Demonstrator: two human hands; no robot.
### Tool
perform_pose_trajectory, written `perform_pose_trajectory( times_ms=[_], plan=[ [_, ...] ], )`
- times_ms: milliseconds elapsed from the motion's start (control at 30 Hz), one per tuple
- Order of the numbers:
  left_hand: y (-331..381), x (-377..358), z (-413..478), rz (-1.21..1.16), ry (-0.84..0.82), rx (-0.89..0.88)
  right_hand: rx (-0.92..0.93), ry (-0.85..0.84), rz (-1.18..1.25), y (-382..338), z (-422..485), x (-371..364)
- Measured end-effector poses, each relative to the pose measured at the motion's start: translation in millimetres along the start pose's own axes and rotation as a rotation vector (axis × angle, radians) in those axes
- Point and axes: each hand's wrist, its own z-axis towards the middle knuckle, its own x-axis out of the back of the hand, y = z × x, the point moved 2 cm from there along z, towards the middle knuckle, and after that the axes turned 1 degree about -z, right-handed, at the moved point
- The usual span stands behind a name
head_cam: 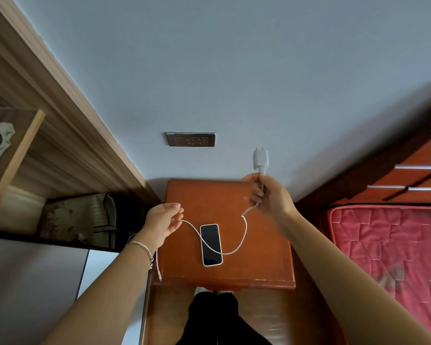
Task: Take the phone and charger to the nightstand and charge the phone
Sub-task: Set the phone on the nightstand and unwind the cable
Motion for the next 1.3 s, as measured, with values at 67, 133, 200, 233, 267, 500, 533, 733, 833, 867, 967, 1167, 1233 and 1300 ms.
perform_pose_trajectory(
  times_ms=[67,133,200,233,267,500,533,733,833,867,967,1167,1233,1300],
  plan=[
    [13,-8,-7,0.049,-0.084,-0.054,0.003,-0.058,0.014,-8,1,-4],
    [26,-20,-16,0.101,-0.176,-0.103,0.008,-0.116,0.01,-18,4,-13],
    [37,-35,-26,0.133,-0.264,-0.132,0.006,-0.156,-0.012,-27,7,-23],
    [43,-42,-30,0.131,-0.297,-0.139,0.004,-0.17,-0.026,-30,8,-28],
    [49,-49,-34,0.114,-0.325,-0.142,0.005,-0.178,-0.038,-33,10,-32],
    [63,-63,-39,0.129,-0.383,-0.192,-0.022,-0.029,-0.085,-43,13,-23],
    [59,-64,-38,0.178,-0.402,-0.208,-0.032,-0.036,-0.021,-43,13,-22],
    [23,-87,-46,0.526,-0.638,-0.312,-0.02,-0.077,0.16,-53,11,-30],
    [14,-97,-48,0.602,-0.678,-0.336,-0.065,-0.052,0.146,-60,16,-35],
    [13,-97,-47,0.608,-0.669,-0.341,-0.091,-0.026,0.122,-61,18,-35],
    [14,-89,-44,0.566,-0.619,-0.357,-0.135,0.067,0.043,-58,25,-30],
    [12,-59,-35,0.517,-0.468,-0.373,-0.085,0.146,-0.047,-41,41,-17],
    [9,-51,-32,0.493,-0.423,-0.376,-0.108,0.153,-0.023,-34,51,-16],
    [4,-42,-28,0.465,-0.372,-0.372,-0.153,0.142,0.033,-27,61,-16]
  ],
)
